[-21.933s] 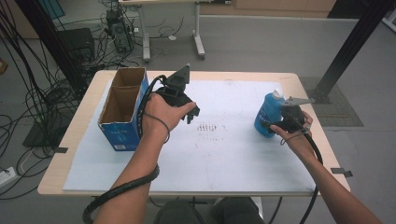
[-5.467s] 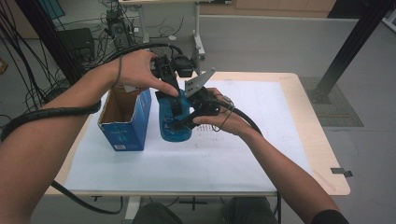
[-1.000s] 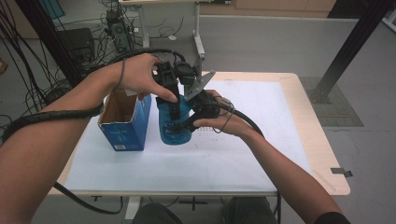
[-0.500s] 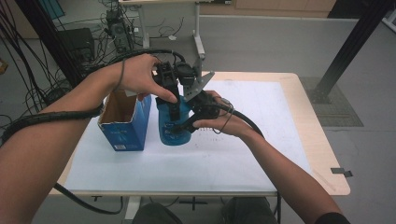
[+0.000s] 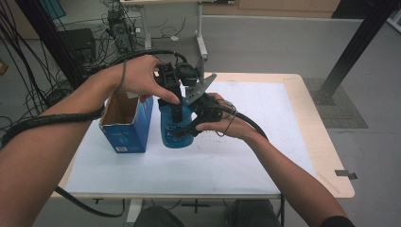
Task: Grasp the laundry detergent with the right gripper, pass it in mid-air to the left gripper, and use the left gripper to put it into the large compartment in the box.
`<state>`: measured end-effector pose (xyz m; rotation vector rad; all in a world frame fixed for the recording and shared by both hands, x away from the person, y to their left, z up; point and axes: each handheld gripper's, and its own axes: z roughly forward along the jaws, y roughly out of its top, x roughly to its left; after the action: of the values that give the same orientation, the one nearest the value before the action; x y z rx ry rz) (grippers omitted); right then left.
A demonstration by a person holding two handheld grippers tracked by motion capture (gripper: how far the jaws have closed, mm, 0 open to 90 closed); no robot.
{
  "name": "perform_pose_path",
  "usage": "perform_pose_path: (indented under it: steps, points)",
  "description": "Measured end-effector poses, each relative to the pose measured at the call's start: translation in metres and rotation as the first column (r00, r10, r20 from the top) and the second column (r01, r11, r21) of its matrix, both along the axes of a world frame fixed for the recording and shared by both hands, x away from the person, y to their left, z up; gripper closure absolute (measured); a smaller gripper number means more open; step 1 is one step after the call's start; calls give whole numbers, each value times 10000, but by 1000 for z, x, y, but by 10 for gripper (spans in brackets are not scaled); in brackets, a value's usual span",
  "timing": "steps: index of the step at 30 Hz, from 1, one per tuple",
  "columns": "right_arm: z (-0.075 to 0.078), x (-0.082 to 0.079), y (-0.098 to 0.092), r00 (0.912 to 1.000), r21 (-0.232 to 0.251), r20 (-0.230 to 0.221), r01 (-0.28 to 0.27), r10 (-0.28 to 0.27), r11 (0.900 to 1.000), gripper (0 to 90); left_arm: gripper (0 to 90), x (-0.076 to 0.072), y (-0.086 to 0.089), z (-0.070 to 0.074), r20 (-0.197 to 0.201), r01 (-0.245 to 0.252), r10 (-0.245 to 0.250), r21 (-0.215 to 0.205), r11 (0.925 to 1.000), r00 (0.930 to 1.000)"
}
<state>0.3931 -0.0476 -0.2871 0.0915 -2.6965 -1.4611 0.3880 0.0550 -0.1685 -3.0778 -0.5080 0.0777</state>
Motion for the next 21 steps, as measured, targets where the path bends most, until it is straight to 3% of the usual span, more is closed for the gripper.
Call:
perform_pose_path:
  steps: [11,16,21]
  points:
    - [-5,2,-13,9985,57,-478,251,-248,9997,275,363,3,3,4,27,-238,238,37,9997,9997]
    - [-6,3,-23,9973,-199,-596,409,-420,9990,247,363,5,6,8,73,-410,410,42,9992,9991]
    - [-9,7,-37,9909,-819,-849,980,-1049,9918,140,363,8,11,11,189,-729,728,39,9973,9972]
